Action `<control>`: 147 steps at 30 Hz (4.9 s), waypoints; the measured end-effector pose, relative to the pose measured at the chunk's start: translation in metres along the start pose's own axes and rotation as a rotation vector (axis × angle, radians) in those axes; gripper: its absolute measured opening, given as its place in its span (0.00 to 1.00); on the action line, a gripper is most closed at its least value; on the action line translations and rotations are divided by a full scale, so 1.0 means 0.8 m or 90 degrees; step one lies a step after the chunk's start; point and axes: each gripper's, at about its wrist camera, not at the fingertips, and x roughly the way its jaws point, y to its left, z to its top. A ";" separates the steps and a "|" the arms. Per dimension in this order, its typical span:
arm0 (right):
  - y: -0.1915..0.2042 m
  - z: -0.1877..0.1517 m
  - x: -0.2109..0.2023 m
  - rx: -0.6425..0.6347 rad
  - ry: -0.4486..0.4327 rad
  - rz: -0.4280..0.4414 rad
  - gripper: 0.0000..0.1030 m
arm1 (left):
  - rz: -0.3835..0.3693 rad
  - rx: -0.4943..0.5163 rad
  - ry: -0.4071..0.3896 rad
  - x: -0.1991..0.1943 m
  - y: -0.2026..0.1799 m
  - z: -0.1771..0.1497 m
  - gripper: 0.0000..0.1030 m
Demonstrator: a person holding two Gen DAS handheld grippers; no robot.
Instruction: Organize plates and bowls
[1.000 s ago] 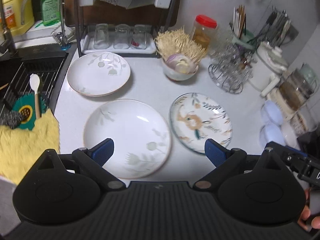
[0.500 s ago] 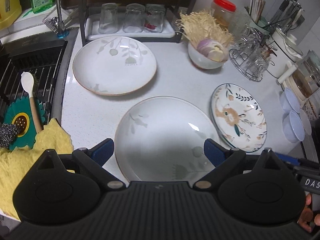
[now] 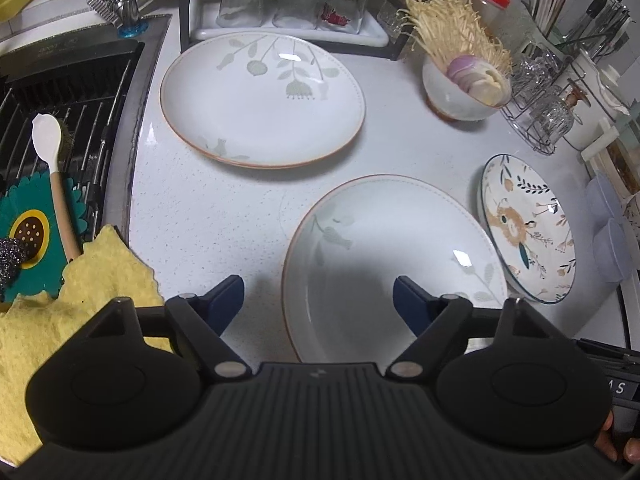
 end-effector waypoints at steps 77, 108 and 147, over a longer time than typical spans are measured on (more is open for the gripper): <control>-0.179 0.109 -0.065 0.068 -0.082 0.027 0.16 | -0.025 0.108 -0.005 0.037 -0.246 0.059 0.30; -0.196 0.118 -0.025 0.015 -0.065 -0.010 0.16 | 0.055 0.061 0.065 0.098 -0.255 0.048 0.30; -0.151 0.135 -0.143 -0.067 -0.201 0.025 0.20 | 0.013 0.036 -0.126 -0.080 -0.284 0.046 0.31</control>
